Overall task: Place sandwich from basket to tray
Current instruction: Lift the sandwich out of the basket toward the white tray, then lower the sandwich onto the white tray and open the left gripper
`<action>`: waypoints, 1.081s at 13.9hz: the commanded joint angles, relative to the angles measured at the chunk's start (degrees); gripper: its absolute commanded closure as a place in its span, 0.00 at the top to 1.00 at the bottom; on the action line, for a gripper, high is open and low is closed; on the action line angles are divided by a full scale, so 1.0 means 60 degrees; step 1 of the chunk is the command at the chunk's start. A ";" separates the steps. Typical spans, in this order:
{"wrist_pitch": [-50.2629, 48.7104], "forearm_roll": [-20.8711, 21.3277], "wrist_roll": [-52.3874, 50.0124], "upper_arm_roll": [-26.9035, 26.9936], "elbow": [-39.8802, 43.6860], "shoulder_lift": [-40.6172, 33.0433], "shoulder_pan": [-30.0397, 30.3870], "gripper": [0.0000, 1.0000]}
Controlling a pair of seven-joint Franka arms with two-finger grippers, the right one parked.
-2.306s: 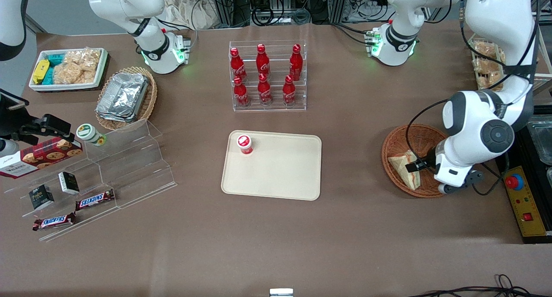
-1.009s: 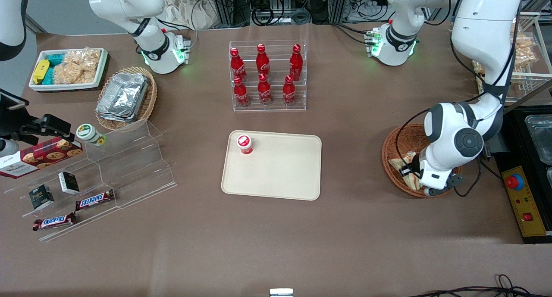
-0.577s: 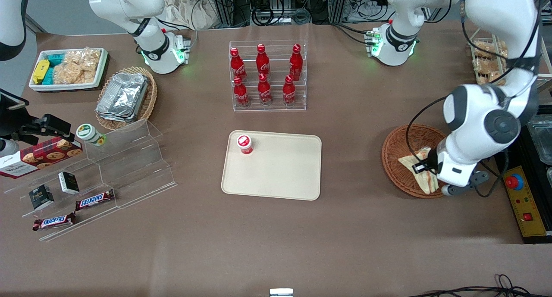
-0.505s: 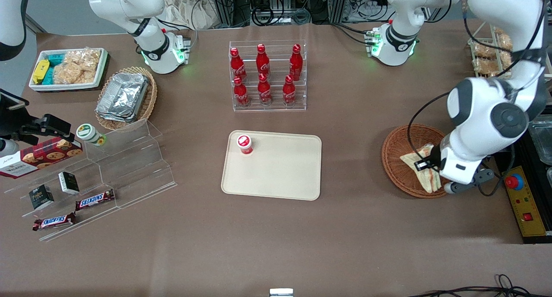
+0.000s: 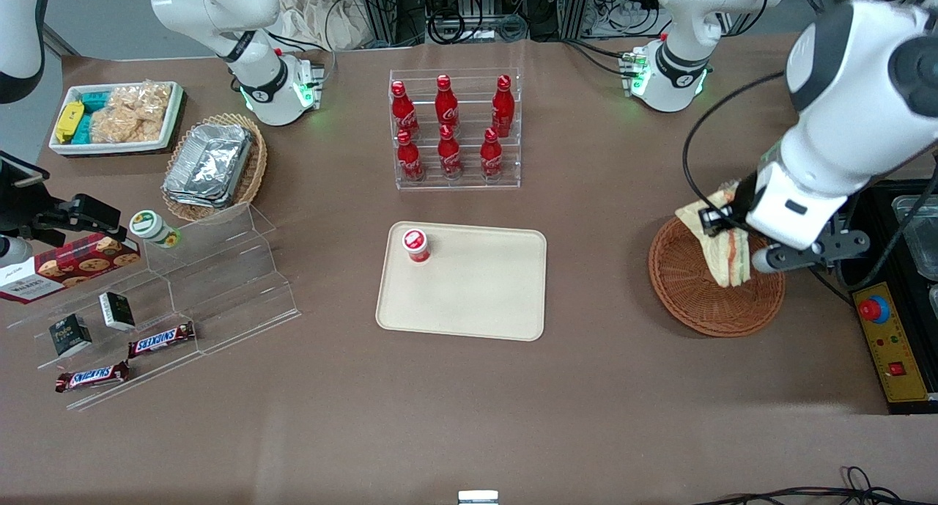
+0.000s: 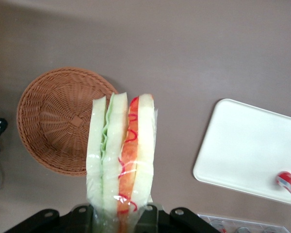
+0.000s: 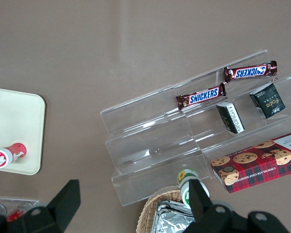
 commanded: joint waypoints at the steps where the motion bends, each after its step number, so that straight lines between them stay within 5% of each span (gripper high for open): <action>1: -0.0509 0.0426 -0.0742 -0.0848 0.0617 0.0154 -0.0070 0.26; 6: -0.0333 0.1437 -0.2531 -0.2812 0.0588 0.0855 -0.0260 0.26; 12: 0.2123 0.2667 -0.4274 -0.2859 0.0573 0.3533 -0.1535 0.26; 15: 0.3369 0.2714 -0.4510 -0.2859 0.0602 0.4750 -0.1551 0.25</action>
